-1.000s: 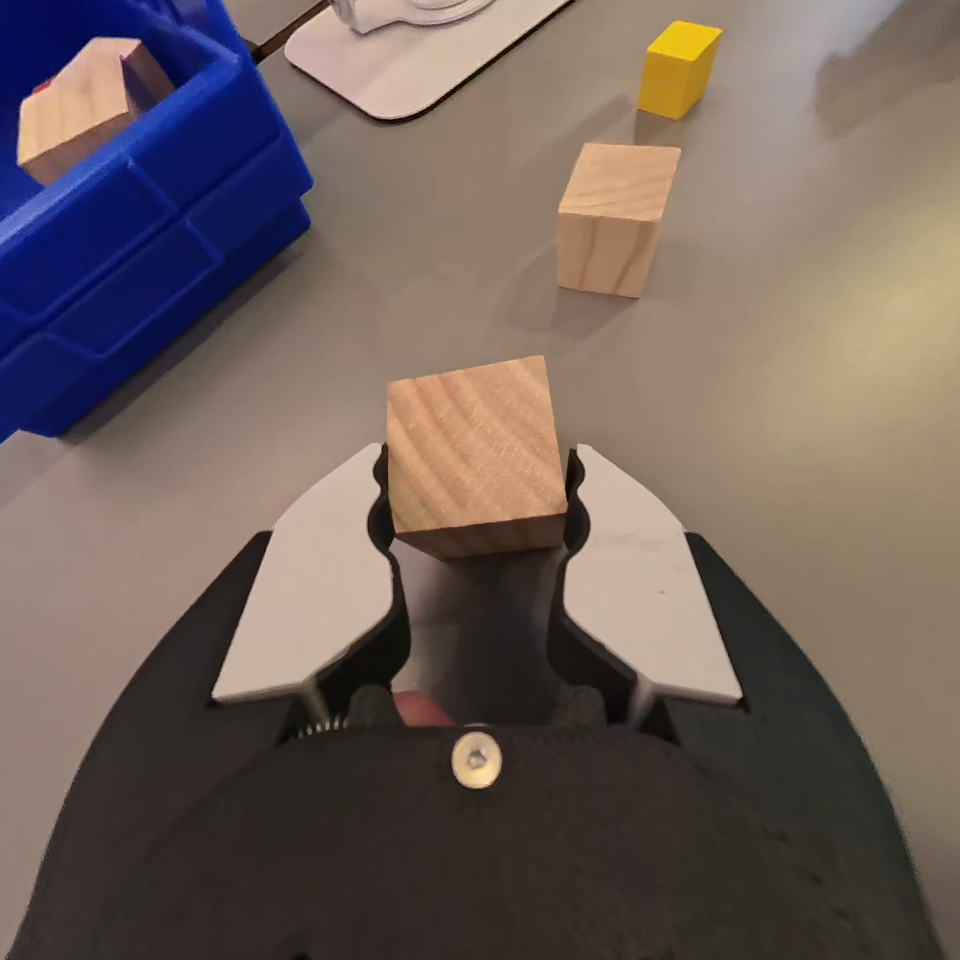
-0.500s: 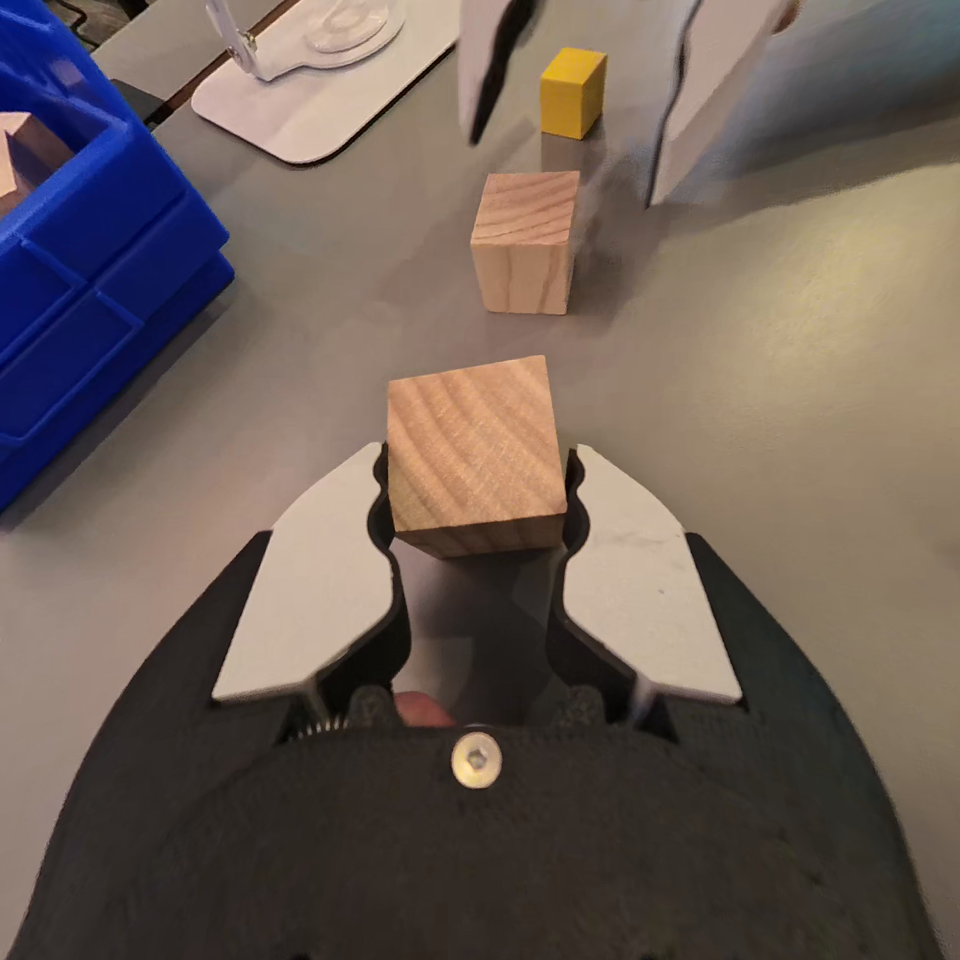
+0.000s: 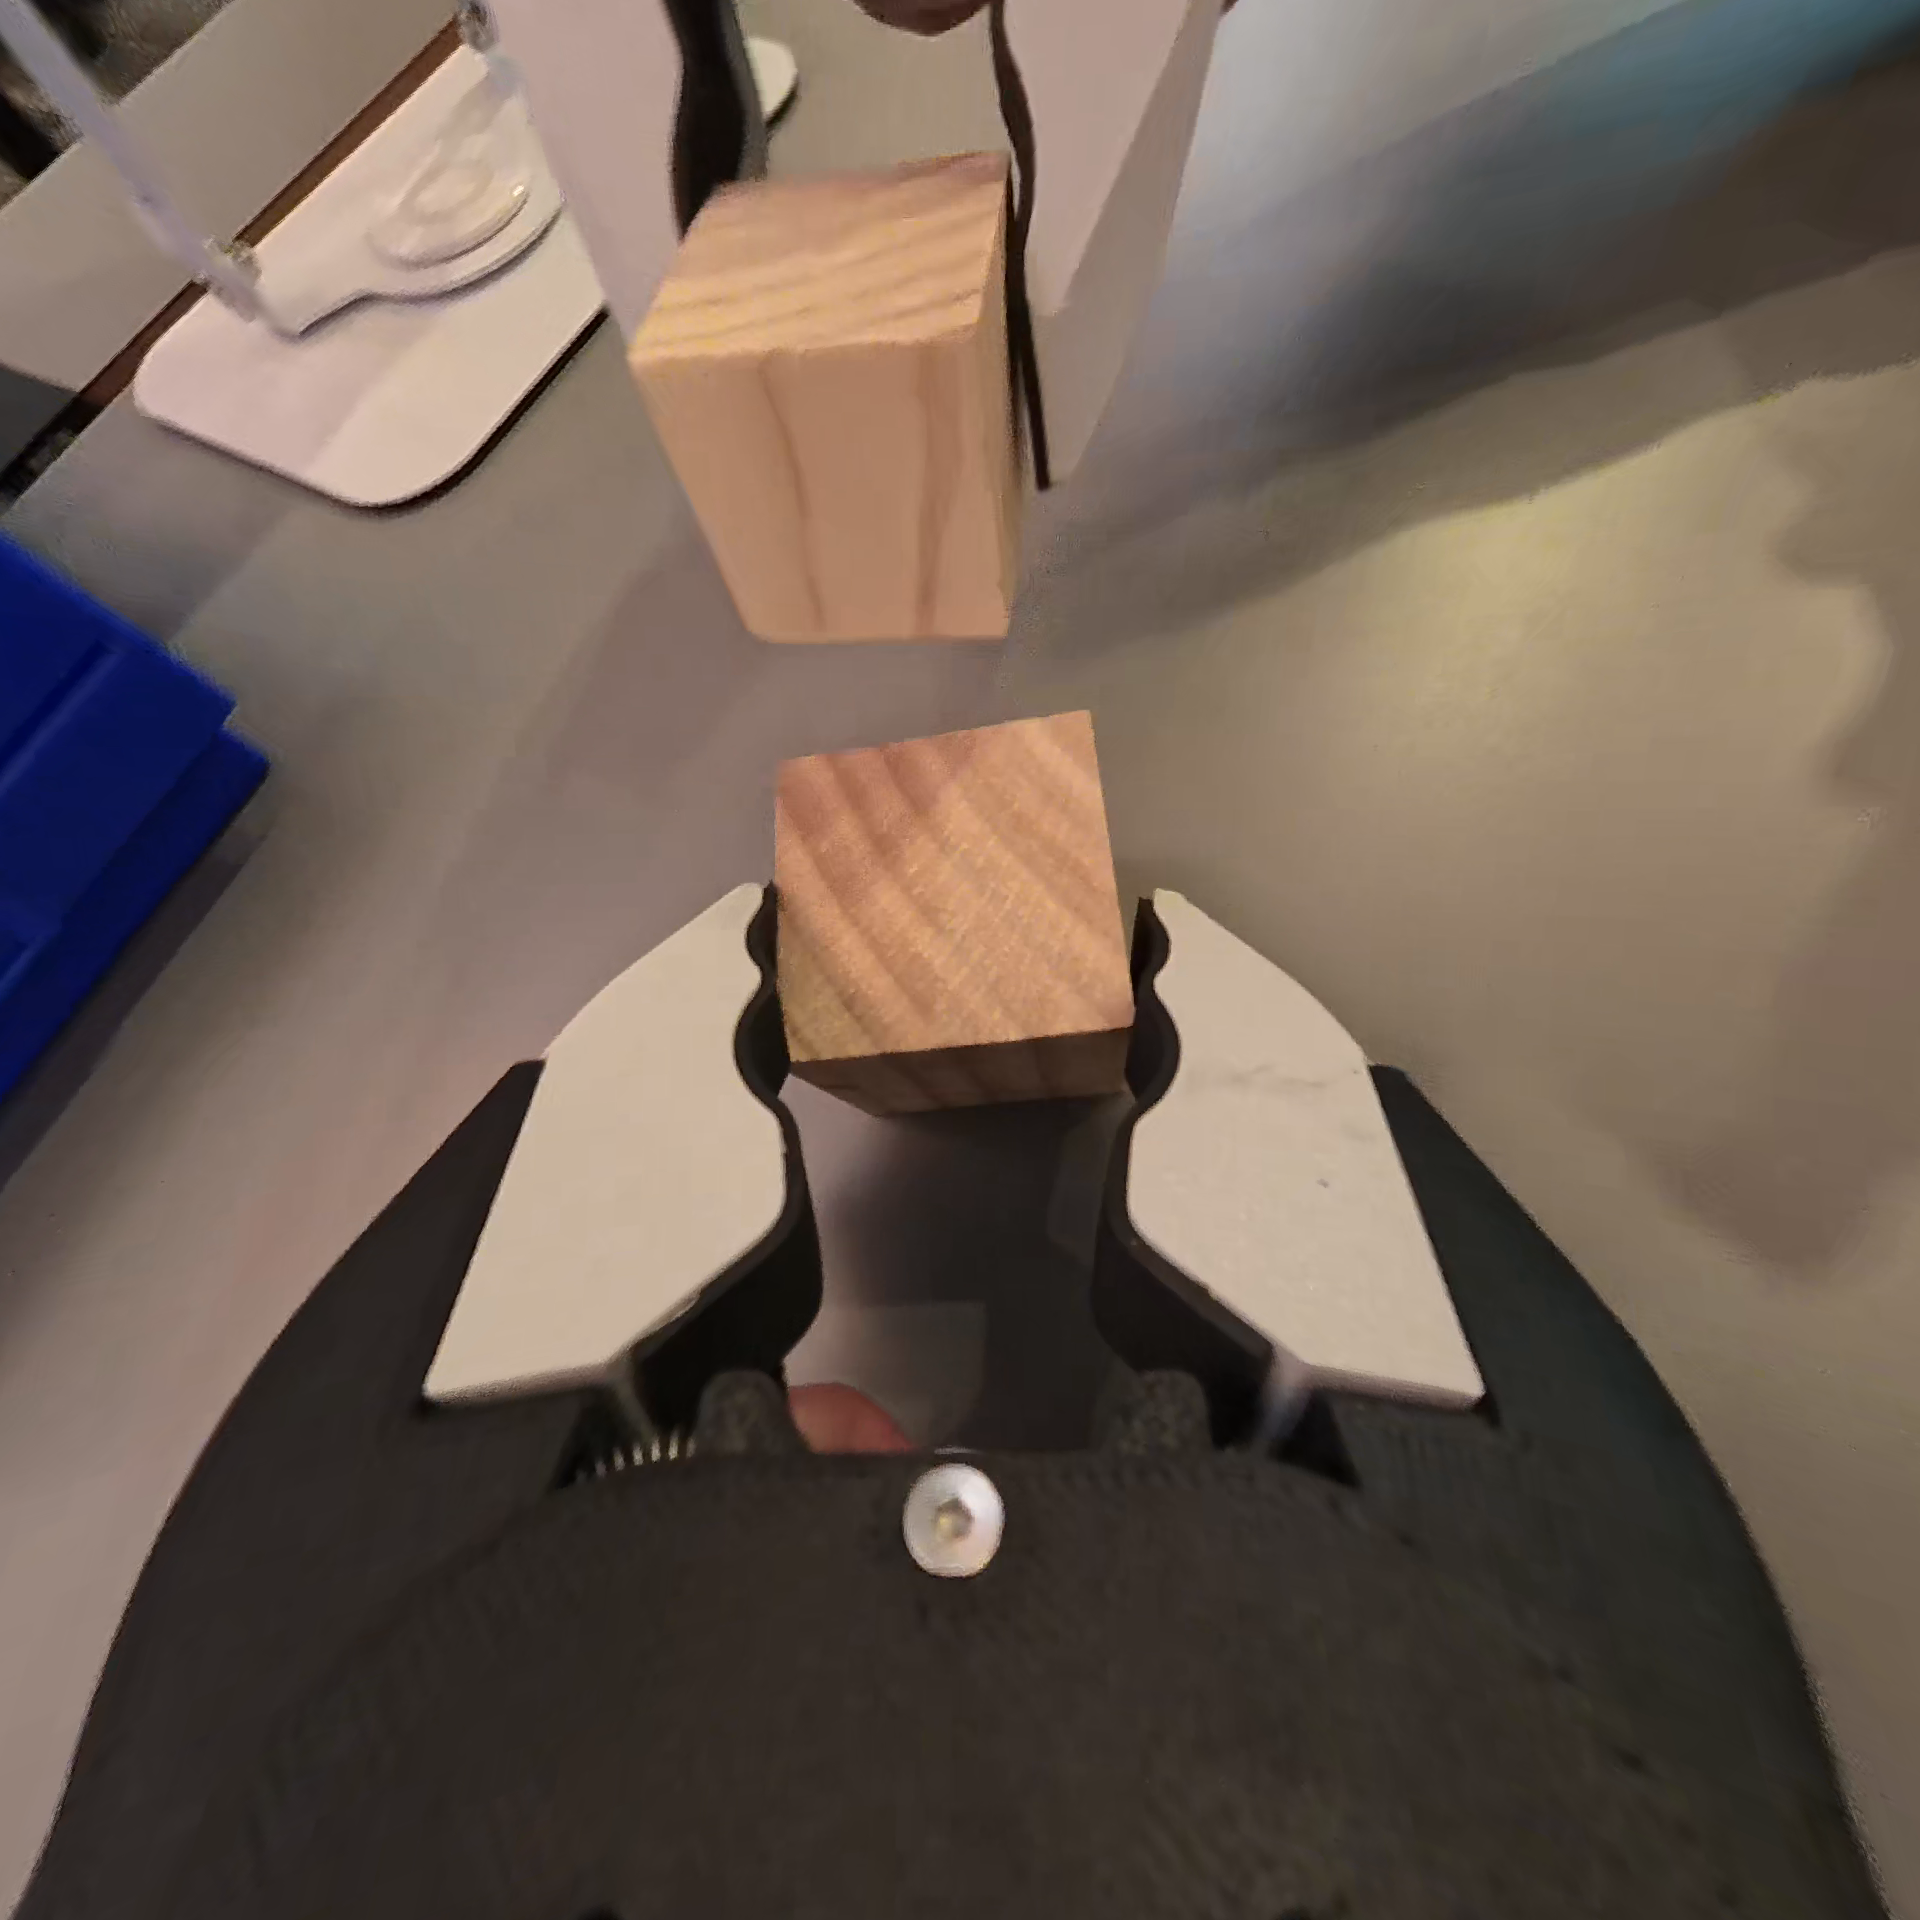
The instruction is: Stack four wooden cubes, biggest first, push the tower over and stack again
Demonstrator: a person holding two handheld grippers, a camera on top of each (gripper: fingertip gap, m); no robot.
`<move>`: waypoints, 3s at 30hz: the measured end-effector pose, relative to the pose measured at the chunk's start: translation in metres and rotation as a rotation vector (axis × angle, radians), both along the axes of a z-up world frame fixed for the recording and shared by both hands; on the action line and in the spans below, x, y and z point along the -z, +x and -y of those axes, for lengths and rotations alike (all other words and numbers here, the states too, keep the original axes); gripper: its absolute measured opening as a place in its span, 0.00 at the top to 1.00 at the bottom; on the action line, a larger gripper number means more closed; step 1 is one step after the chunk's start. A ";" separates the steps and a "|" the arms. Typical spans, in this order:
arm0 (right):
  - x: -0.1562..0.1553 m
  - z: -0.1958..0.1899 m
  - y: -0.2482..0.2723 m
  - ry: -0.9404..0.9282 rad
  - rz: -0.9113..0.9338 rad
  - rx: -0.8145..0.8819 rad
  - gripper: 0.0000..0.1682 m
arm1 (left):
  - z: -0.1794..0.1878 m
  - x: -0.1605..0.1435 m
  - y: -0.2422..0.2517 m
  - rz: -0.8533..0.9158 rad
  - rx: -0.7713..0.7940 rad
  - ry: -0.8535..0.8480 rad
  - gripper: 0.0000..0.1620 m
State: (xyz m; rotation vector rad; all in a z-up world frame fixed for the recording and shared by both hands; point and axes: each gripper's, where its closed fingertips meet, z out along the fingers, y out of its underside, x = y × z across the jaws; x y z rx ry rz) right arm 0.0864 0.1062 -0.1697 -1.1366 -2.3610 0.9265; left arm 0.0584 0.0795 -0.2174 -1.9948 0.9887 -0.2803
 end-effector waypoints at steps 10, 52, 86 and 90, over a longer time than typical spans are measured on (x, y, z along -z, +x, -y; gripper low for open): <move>0.013 0.024 -0.004 0.052 0.149 -0.053 0.73 | -0.009 0.000 0.029 0.002 0.074 -0.001 0.61; -0.027 0.013 0.031 -0.042 0.084 0.004 0.80 | -0.024 0.000 0.074 -0.001 0.148 0.001 0.61; 0.044 -0.125 0.349 -0.034 0.153 0.644 0.87 | -0.026 0.000 0.081 0.003 0.156 -0.002 0.61; 0.002 -0.093 0.272 -0.059 0.043 0.495 0.87 | -0.034 0.000 0.096 0.000 0.174 0.001 0.61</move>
